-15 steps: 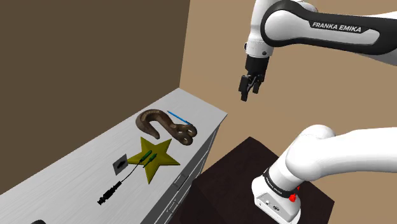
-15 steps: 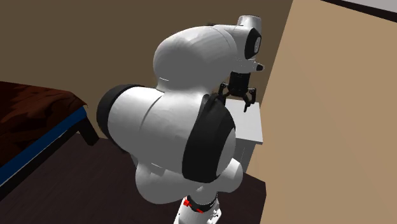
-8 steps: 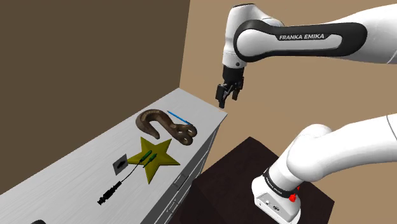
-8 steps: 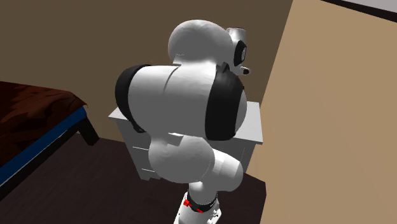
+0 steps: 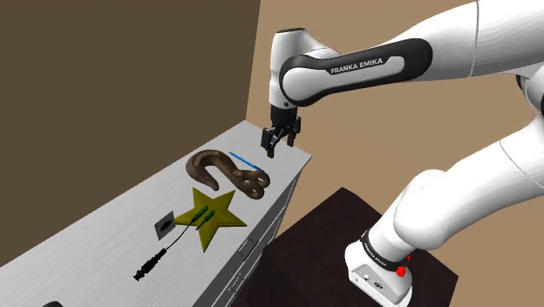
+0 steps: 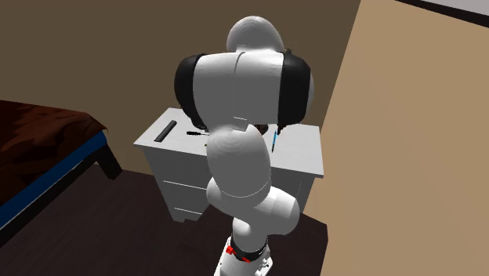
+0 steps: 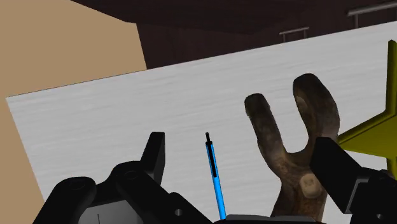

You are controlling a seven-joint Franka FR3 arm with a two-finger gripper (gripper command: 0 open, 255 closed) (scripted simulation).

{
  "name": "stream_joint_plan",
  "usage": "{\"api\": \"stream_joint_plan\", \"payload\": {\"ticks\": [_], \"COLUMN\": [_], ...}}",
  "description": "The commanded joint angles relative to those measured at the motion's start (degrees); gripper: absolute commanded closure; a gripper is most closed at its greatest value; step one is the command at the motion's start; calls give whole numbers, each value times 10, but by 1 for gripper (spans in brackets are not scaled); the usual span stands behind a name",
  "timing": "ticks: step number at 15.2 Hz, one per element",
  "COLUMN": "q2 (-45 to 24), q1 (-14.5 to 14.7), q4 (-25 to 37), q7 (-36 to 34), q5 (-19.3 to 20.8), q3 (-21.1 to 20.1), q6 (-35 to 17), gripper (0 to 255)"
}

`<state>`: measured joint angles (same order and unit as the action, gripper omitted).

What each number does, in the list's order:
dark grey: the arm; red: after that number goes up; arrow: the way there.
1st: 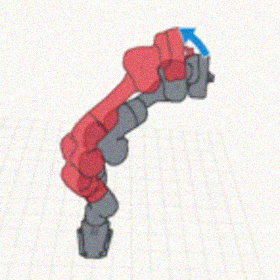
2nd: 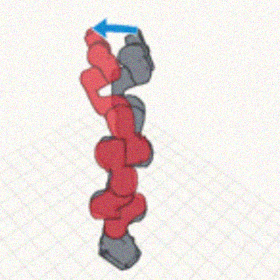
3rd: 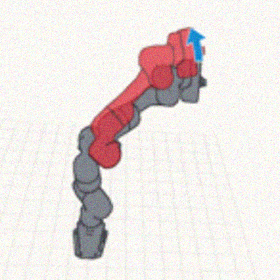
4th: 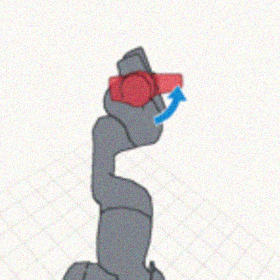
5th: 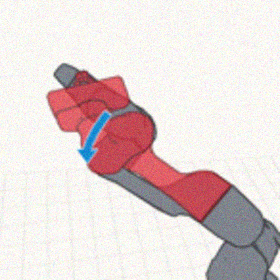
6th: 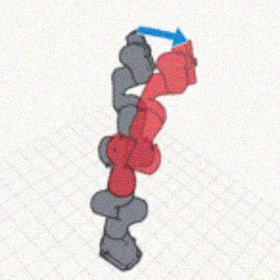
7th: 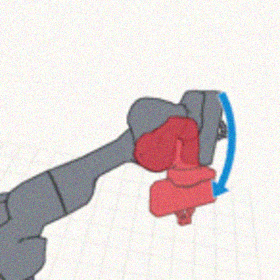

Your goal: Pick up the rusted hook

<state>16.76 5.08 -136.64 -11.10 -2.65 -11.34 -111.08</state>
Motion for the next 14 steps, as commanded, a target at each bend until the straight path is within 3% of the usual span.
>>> {"api": "stream_joint_plan", "payload": {"ticks": [1, 12, 14], "q2": [-41, -274, -280], "q1": [4, 36, 37], "q4": [23, 176, 174], "q7": [-20, -133, -135], "q5": [3, 71, 73], "q3": [-13, -51, -50], "q6": [-23, -117, -124], "gripper": [0, 0, 0]}}
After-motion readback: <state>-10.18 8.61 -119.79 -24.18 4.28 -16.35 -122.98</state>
